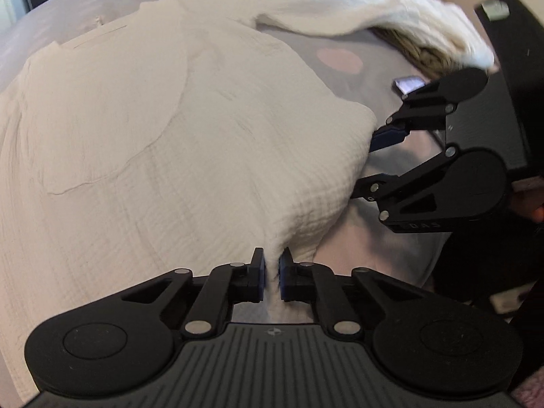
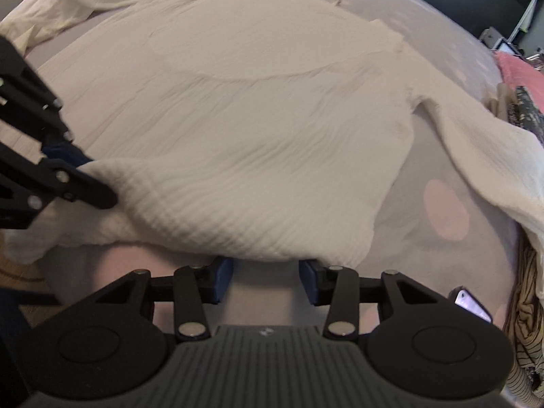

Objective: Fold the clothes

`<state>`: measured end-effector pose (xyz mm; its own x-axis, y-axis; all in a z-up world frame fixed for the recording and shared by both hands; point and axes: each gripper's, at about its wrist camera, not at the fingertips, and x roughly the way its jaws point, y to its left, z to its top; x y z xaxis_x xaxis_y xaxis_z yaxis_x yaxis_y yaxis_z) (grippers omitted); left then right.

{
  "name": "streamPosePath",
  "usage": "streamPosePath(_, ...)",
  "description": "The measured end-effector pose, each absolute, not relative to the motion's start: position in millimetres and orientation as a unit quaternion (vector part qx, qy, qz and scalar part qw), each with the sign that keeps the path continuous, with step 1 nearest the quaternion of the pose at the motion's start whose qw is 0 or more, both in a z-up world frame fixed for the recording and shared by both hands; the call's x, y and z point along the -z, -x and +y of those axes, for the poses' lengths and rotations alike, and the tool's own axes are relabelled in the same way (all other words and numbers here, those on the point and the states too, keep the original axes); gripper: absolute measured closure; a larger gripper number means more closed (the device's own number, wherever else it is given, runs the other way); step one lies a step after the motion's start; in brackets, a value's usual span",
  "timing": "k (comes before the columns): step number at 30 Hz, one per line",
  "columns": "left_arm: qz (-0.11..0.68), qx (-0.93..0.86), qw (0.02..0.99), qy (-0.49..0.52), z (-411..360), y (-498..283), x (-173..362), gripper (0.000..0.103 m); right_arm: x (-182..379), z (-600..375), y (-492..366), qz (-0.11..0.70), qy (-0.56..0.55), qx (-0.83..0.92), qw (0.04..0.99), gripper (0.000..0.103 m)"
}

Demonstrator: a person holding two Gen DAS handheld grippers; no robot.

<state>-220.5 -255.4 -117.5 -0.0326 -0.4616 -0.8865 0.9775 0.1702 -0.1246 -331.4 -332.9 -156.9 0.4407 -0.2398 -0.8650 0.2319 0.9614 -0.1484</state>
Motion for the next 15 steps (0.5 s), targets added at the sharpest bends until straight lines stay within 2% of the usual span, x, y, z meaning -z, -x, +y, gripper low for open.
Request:
streamPosePath(9,0.474,0.517,0.679,-0.218,-236,164,112,0.098,137,-353,293,0.432,-0.022,0.187,0.882,0.058)
streamPosePath(15,0.484,0.47,0.708,-0.21,-228,137,124,0.097,130,-363,270,0.425,-0.041,0.2,0.882,0.058)
